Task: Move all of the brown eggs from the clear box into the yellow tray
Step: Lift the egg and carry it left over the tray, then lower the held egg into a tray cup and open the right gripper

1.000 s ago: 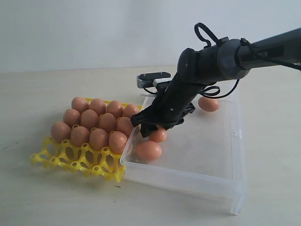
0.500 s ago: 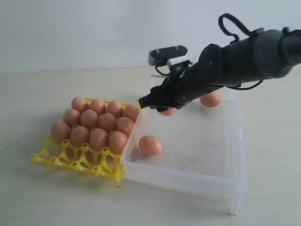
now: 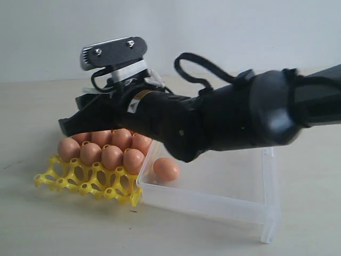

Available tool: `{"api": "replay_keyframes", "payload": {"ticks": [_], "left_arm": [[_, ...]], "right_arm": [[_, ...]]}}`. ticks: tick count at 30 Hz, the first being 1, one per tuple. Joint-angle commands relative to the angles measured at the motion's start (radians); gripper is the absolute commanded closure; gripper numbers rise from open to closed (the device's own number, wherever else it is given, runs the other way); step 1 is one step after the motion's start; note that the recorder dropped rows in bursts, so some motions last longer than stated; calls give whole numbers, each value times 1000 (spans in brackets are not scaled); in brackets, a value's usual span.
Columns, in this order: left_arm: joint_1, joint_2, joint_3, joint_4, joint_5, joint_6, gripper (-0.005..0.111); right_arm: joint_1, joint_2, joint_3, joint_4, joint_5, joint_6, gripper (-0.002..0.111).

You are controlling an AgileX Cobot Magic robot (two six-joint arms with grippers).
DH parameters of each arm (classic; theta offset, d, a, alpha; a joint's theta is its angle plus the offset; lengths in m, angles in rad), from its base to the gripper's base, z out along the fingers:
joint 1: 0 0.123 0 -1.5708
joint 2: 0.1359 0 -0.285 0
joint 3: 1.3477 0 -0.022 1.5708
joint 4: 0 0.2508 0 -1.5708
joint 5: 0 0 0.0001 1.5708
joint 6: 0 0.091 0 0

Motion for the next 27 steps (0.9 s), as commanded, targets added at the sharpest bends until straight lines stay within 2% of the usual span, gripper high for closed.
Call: {"api": "replay_keyframes", "payload": {"ticks": [1,6,10,27], "left_arm": [[1,-6,-4,-7,-14,-4,107],[1,-6,-4,-7,-14,-4,107],[1,-6,-4,-7,-14,-4,107],[1,-6,-4,-7,-14,-4,107]], "right_arm": [[34,140,-156,-77,1,69,108],[44,251,-281,-152,86,182,108],[52,307,-322,-153,115,186,108],[99,375,-356,-153,94,184,108]]}}
